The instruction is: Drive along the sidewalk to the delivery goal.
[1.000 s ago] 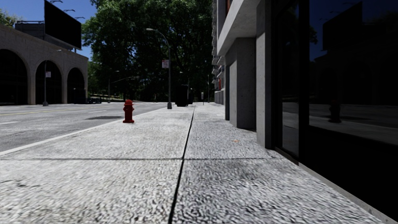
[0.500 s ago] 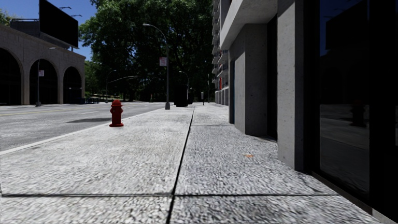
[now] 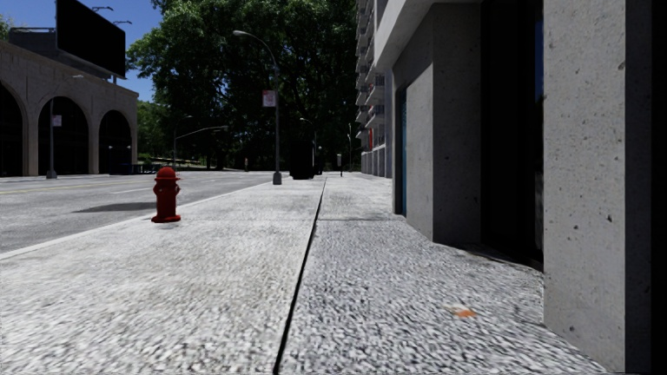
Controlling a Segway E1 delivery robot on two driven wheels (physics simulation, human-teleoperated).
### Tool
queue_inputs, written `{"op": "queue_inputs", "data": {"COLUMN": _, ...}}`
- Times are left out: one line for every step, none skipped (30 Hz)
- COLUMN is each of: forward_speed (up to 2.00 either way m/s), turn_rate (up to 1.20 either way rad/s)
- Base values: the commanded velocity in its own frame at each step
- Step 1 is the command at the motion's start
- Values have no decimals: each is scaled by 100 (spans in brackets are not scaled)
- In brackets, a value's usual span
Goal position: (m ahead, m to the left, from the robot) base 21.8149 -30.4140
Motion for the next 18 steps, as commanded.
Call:
{"op": "queue_inputs", "data": {"forward_speed": 200, "turn_rate": 0}}
{"op": "queue_inputs", "data": {"forward_speed": 200, "turn_rate": 0}}
{"op": "queue_inputs", "data": {"forward_speed": 200, "turn_rate": 0}}
{"op": "queue_inputs", "data": {"forward_speed": 200, "turn_rate": 0}}
{"op": "queue_inputs", "data": {"forward_speed": 200, "turn_rate": 0}}
{"op": "queue_inputs", "data": {"forward_speed": 200, "turn_rate": 0}}
{"op": "queue_inputs", "data": {"forward_speed": 200, "turn_rate": 0}}
{"op": "queue_inputs", "data": {"forward_speed": 200, "turn_rate": 0}}
{"op": "queue_inputs", "data": {"forward_speed": 200, "turn_rate": 0}}
{"op": "queue_inputs", "data": {"forward_speed": 200, "turn_rate": 0}}
{"op": "queue_inputs", "data": {"forward_speed": 200, "turn_rate": 0}}
{"op": "queue_inputs", "data": {"forward_speed": 200, "turn_rate": 0}}
{"op": "queue_inputs", "data": {"forward_speed": 200, "turn_rate": 0}}
{"op": "queue_inputs", "data": {"forward_speed": 200, "turn_rate": 0}}
{"op": "queue_inputs", "data": {"forward_speed": 200, "turn_rate": 0}}
{"op": "queue_inputs", "data": {"forward_speed": 200, "turn_rate": 0}}
{"op": "queue_inputs", "data": {"forward_speed": 200, "turn_rate": 0}}
{"op": "queue_inputs", "data": {"forward_speed": 200, "turn_rate": 0}}
